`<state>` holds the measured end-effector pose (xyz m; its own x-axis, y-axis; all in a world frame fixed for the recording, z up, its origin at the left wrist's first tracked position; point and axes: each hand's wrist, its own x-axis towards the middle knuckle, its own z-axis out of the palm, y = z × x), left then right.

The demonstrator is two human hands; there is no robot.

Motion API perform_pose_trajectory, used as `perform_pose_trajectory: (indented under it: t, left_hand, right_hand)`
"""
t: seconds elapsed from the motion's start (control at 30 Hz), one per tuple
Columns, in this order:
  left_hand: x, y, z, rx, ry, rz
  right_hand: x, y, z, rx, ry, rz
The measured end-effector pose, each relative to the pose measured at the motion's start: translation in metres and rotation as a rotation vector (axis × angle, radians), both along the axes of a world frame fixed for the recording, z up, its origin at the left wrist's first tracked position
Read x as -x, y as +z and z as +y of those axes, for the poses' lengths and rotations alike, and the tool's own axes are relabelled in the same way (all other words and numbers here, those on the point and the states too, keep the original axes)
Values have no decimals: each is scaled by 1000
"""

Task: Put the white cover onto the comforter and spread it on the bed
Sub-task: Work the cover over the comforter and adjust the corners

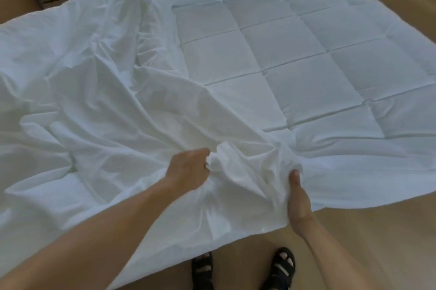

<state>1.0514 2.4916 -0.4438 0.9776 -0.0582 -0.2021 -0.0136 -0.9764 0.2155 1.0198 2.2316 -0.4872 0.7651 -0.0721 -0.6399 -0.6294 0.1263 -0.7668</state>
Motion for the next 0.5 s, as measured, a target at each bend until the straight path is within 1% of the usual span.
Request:
perform_pose_trajectory:
  t: [0.07,0.17,0.23,0.3,0.33,0.37,0.47,0.5]
  left_hand:
    - [-16,28,3,79,48,-76]
    - [-34,75,16,281,191,-154]
    - [-38,94,37,433,314,-161]
    - [-32,97,55,552,391,-117]
    - [-28,90,59,548,412,-51]
    - [-23,79,58,504,421,33]
    - [-7,35,36,174,422,389]
    - [-4,20,26,64,385,496]
  right_hand:
    - [-15,8,-18,109,-37,18]
    - [-62,35,-63,252,-134,-12]
    - [-101,54,-109,354,-225,-62]
    - [-133,73,-153,429,-315,-105]
    - [-144,80,-167,404,-352,-117]
    - [-152,83,-175,375,-359,-124]
    - [-153,67,-163,373,-216,-164]
    - [-148,57,-156,343,-163,-172]
